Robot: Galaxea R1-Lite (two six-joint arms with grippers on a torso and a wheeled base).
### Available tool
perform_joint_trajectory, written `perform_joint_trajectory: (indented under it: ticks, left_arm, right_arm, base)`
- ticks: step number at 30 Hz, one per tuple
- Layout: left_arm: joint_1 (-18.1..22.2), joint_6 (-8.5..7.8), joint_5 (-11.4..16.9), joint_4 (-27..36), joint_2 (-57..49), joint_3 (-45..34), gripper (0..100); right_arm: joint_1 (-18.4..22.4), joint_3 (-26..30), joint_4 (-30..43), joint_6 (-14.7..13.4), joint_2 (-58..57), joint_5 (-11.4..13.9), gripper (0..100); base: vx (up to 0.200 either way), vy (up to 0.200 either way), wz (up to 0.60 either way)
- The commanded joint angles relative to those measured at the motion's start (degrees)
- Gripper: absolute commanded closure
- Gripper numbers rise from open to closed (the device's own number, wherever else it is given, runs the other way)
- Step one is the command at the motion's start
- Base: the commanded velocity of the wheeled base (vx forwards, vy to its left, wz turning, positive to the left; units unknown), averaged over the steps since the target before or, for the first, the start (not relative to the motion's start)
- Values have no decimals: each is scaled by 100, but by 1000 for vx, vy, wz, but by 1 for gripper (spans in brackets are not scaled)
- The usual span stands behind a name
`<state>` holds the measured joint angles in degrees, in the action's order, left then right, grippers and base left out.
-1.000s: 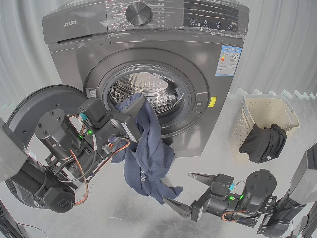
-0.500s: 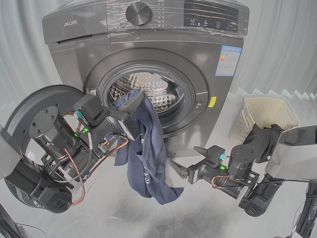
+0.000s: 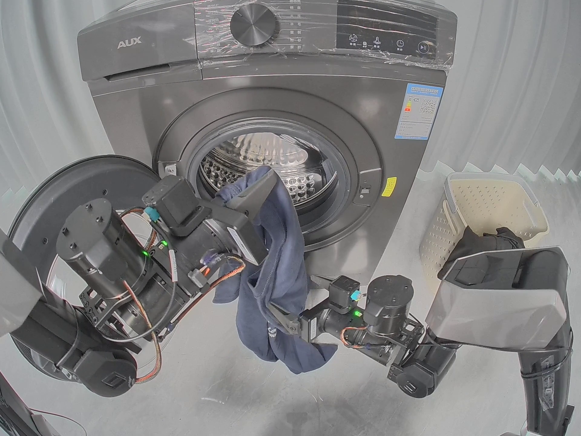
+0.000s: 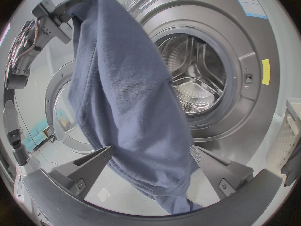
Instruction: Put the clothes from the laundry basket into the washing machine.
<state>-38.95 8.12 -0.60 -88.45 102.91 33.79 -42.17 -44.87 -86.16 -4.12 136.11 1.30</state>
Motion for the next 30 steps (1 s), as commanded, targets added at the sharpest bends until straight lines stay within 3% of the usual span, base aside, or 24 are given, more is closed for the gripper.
perform_joint_trajectory:
  ticks: [1,6,8,10,11,13,18,19,27,30]
  left_arm:
    - [-60,-3,-2,-5,27,13,100]
    - [-130,5,-11,-5,-8,-4,100]
    - [-139,-3,-19,-5,-26,-4,100]
    - [-139,-3,-19,-5,-26,-4,100]
    - [-174,5,-28,-5,-34,-13,100]
    - [-174,5,-28,-5,-78,-22,100]
    - [-174,5,-2,-5,-175,-13,100]
    - [-174,14,-2,-5,-175,-4,100]
    - [-95,49,-11,-5,-228,-48,100]
    - [10,67,-19,-5,-237,-66,100]
  right_arm:
    - [-107,-435,29,25,390,10,0]
    - [-134,-883,135,43,513,1,0]
    - [-151,-1305,284,60,645,-60,0]
    - [-151,-1322,284,60,645,-60,0]
    - [-143,-1727,311,69,821,-122,0]
    - [-151,-1937,319,69,891,-183,0]
    - [-160,-2087,311,60,997,-306,0]
    - [-160,-2096,302,60,1005,-368,100]
    - [-64,-1946,232,43,900,-412,100]
    - [121,-1621,170,8,540,-403,100]
  base:
    - [0,0,0]
    - [0,0,0]
    - [0,0,0]
    - [0,0,0]
    - [0,0,0]
    - [0,0,0]
    - [0,0,0]
    - [0,0,0]
    - [0,0,0]
    - [0,0,0]
